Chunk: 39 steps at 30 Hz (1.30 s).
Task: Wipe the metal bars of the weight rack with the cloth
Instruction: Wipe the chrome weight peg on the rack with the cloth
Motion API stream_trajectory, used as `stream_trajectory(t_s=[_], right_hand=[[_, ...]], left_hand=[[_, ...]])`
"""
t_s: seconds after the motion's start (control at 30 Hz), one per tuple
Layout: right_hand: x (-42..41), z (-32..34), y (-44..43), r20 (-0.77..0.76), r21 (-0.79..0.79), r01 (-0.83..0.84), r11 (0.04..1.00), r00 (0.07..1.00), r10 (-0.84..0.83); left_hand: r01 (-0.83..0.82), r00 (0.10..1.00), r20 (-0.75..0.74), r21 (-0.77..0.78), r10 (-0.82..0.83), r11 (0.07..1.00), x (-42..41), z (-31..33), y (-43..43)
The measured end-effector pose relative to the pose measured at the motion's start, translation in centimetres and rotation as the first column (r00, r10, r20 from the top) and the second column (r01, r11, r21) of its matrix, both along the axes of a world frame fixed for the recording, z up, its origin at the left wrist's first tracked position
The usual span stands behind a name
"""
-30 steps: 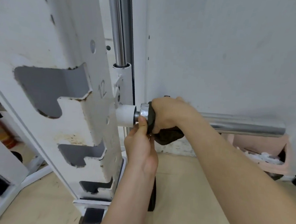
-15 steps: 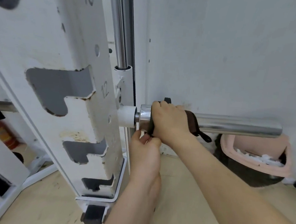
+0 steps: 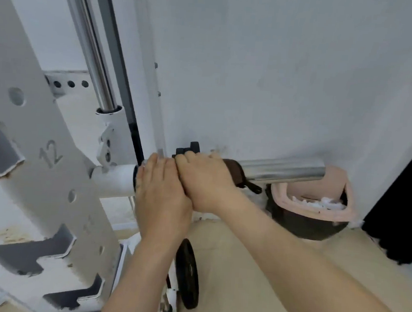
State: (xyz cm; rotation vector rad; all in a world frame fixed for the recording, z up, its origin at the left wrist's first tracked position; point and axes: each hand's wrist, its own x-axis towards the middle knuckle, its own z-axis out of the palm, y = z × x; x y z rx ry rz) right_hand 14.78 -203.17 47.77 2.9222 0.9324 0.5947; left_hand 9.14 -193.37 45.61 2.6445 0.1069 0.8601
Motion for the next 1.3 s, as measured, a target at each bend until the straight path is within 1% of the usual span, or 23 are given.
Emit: stream_trajectory(t_s=[0.07, 0.13, 0.17, 0.23, 0.3, 0.4, 0.43, 0.5, 0.63, 0.7, 0.77, 0.87, 0.93, 1.0, 1.03, 1.07, 1.1, 1.13, 1.17, 1.2, 1.23, 1.27, 1.3], right_hand=[[0.3, -0.6, 1.8, 0.086, 0.045, -0.03, 0.999, 0.996, 0.026], [0.7, -1.1, -0.4, 0.129, 0.089, -0.035, 0.995, 0.991, 0.024], [0.7, -1.2, -2.8, 0.116, 0.12, -0.006, 0.993, 0.993, -0.008], [0.9, -1.6, -8.8, 0.099, 0.144, 0.124, 0.982, 0.985, -0.139], [0.8, -1.4, -14.6, 0.087, 0.13, 0.278, 0.952, 0.953, -0.29], [1.2, -0.9, -17.2, 0.008, 0.108, 0.402, 0.909, 0.914, -0.406], [1.2, -0.8, -15.9, -0.003, 0.088, 0.404, 0.91, 0.914, -0.406], [1.2, -0.9, -11.0, 0.025, 0.086, 0.331, 0.94, 0.942, -0.334], [0.3, -2.5, -1.3, 0.177, 0.15, 0.16, 0.976, 0.967, -0.186], [0.8, -2.5, -2.8, 0.244, 0.15, 0.125, 0.981, 0.957, -0.159], [1.3, -2.4, -7.8, 0.263, 0.154, 0.143, 0.978, 0.948, -0.18], [1.3, -0.8, -15.2, 0.152, 0.11, 0.281, 0.953, 0.943, -0.295], [1.7, -0.1, -17.6, -0.021, 0.107, 0.358, 0.928, 0.934, -0.357], [1.6, -0.1, -18.9, -0.19, 0.214, 0.402, 0.891, 0.911, -0.365], [1.2, -0.2, -19.2, -0.28, 0.342, 0.414, 0.844, 0.902, -0.329], [0.6, -0.4, -19.2, -0.367, 0.54, 0.402, 0.739, 0.903, -0.223], [-0.3, -0.3, -19.0, -0.417, 0.774, 0.371, 0.513, 0.908, -0.027], [-1.0, -0.4, -18.8, -0.353, 0.934, 0.331, 0.132, 0.911, 0.214], [-1.2, -0.6, -18.4, -0.224, 0.894, 0.344, -0.288, 0.899, 0.377], [-1.1, -1.0, -17.8, -0.123, 0.702, 0.376, -0.605, 0.901, 0.417], [-0.4, -1.6, -17.1, -0.089, 0.504, 0.393, -0.77, 0.91, 0.406], [0.4, -2.2, -16.4, -0.098, 0.369, 0.389, -0.844, 0.919, 0.381], [1.1, -2.5, -15.6, -0.102, 0.295, 0.363, -0.884, 0.932, 0.349]], left_hand=[[-0.034, 0.999, -0.016, 0.002, 0.034, 0.999, 0.3, 0.1, 0.1], [-0.074, 0.997, -0.019, 0.106, 0.076, 0.992, 0.5, -0.4, -0.3], [-0.086, 0.995, -0.029, 0.165, 0.092, 0.983, 0.6, -0.7, -0.5], [-0.103, 0.99, -0.074, 0.221, 0.122, 0.97, 0.6, -0.8, -1.0], [-0.113, 0.984, -0.112, 0.231, 0.142, 0.966, 0.7, -0.6, -1.4], [-0.113, 0.983, -0.115, 0.253, 0.146, 0.961, 1.0, -0.3, -1.5], [-0.108, 0.983, -0.115, 0.265, 0.143, 0.958, 1.0, -0.3, -1.4], [-0.098, 0.985, -0.107, 0.287, 0.134, 0.953, 1.5, -0.1, -1.1], [-0.094, 0.989, -0.084, 0.299, 0.124, 0.95, 2.2, 0.4, -0.7], [-0.083, 0.992, -0.067, 0.298, 0.107, 0.951, 2.4, 0.4, -0.4], [-0.069, 0.994, -0.059, 0.291, 0.09, 0.954, 2.5, 0.4, 0.0], [-0.045, 0.996, -0.065, 0.297, 0.067, 0.954, 2.5, 0.6, 0.0], [-0.03, 0.995, -0.078, 0.303, 0.056, 0.952, 2.6, 0.8, 0.1], [-0.017, 0.996, -0.076, 0.295, 0.042, 0.955, 2.6, 0.9, 0.2], [-0.014, 0.997, -0.074, 0.291, 0.037, 0.957, 2.6, 0.9, 0.2], [-0.014, 0.996, -0.076, 0.29, 0.037, 0.957, 2.6, 0.9, 0.3], [-0.014, 0.996, -0.079, 0.29, 0.038, 0.957, 2.6, 0.8, 0.3], [-0.014, 0.996, -0.08, 0.29, 0.038, 0.957, 2.6, 0.9, 0.2], [-0.013, 0.996, -0.081, 0.293, 0.038, 0.956, 2.6, 0.9, 0.2], [-0.013, 0.996, -0.085, 0.297, 0.04, 0.955, 2.6, 0.9, 0.2], [-0.015, 0.996, -0.085, 0.297, 0.041, 0.955, 2.6, 0.9, 0.2], [-0.016, 0.996, -0.08, 0.296, 0.042, 0.955, 2.7, 0.8, 0.2], [-0.017, 0.996, -0.078, 0.296, 0.042, 0.955, 2.7, 0.8, 0.2]])
